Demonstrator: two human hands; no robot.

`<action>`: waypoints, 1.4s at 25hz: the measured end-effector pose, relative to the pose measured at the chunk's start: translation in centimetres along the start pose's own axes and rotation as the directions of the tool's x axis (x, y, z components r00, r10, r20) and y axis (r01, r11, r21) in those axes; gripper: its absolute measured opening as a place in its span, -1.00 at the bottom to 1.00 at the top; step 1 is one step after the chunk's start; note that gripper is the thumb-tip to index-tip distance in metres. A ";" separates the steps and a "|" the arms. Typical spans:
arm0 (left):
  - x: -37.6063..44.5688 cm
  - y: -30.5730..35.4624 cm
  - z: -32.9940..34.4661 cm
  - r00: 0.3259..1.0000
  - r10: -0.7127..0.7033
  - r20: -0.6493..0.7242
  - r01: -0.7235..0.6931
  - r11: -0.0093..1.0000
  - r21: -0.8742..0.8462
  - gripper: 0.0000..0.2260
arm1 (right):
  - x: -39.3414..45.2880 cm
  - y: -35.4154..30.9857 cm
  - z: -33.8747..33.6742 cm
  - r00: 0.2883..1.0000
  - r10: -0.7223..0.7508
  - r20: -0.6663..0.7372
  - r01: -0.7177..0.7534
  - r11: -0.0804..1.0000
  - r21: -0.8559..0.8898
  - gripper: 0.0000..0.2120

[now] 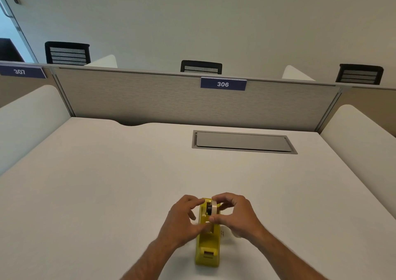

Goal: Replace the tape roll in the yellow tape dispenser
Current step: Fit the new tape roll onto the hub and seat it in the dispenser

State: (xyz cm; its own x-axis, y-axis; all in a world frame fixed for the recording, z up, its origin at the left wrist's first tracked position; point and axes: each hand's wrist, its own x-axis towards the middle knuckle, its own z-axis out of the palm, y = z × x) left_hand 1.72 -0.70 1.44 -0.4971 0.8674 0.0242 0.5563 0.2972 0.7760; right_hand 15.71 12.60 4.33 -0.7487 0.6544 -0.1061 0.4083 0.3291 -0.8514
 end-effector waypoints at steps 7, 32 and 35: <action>0.2 -1.0 1.0 0.991 -0.088 0.104 0.067 0.979 0.190 -0.21 | 0.0 0.8 0.6 0.999 -0.013 -0.032 0.009 0.993 -0.115 -0.53; 0.3 -1.0 1.0 0.991 -0.080 0.109 0.055 0.974 0.219 -0.22 | 0.3 2.3 1.9 0.997 -0.071 -0.029 0.061 0.964 -0.259 -0.49; 0.2 -0.9 0.8 0.989 -0.087 0.122 0.058 0.974 0.219 -0.22 | 0.2 2.6 2.0 0.994 -0.112 -0.019 0.100 0.946 -0.307 -0.47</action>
State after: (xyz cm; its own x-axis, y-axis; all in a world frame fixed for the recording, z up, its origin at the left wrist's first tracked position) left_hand 1.63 -0.44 0.24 -0.4583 0.8806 -0.1206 0.6588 0.4277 0.6189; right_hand 15.60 12.26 1.04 -0.7794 0.6265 -0.0004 0.4715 0.5862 -0.6589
